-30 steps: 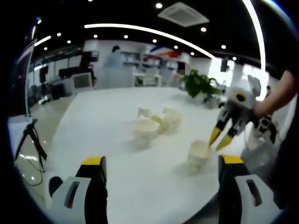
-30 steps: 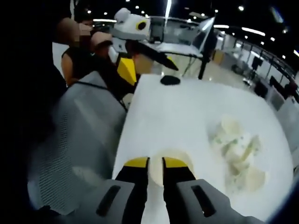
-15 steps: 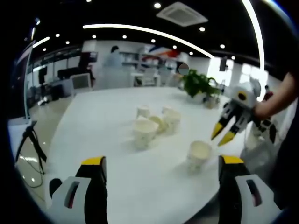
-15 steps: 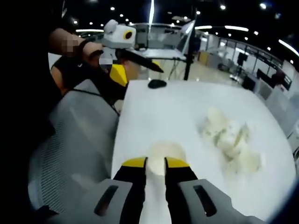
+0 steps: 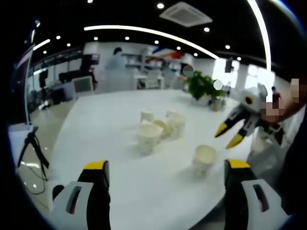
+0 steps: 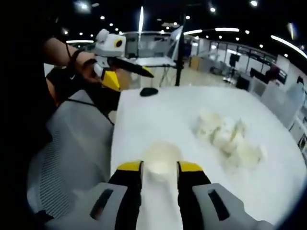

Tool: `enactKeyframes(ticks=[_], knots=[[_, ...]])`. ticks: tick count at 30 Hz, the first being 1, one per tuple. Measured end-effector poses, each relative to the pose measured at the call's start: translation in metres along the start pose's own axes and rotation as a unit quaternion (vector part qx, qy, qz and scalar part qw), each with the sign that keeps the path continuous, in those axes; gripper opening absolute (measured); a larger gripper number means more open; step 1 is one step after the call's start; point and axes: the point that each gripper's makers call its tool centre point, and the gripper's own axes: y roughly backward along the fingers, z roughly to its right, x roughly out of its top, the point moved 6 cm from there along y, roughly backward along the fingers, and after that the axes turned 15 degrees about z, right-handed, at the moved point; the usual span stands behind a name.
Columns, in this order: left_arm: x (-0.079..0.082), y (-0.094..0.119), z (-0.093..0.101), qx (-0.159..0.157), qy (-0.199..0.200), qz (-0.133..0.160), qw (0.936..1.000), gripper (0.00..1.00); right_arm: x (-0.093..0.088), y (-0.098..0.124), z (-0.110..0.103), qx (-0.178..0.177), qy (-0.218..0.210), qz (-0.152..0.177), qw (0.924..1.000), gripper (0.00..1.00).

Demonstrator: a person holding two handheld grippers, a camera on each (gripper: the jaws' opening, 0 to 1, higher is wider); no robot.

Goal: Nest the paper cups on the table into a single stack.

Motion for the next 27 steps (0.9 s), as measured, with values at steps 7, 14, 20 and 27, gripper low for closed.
enactKeyframes(ticks=[7, 14, 20, 27], knots=[[0.003, -0.001, 0.0, -0.005, -0.003, 0.001, 1.0, 1.0, -0.005, 0.013, 0.005, -0.038, -0.013, 0.008, 0.9992, 0.35], [0.005, -0.003, 0.001, -0.011, -0.005, -0.001, 0.9999, 1.0, -0.01, 0.023, 0.009, -0.072, -0.021, 0.01, 0.9972, 0.43], [0.008, -0.002, 0.003, -0.015, -0.008, -0.001, 0.9998, 1.0, -0.012, 0.028, 0.013, -0.101, -0.031, 0.016, 0.9942, 0.56], [0.01, 0.001, 0.002, -0.017, -0.013, -0.005, 0.9998, 1.0, -0.013, 0.032, 0.014, -0.123, -0.028, 0.022, 0.9918, 0.64]])
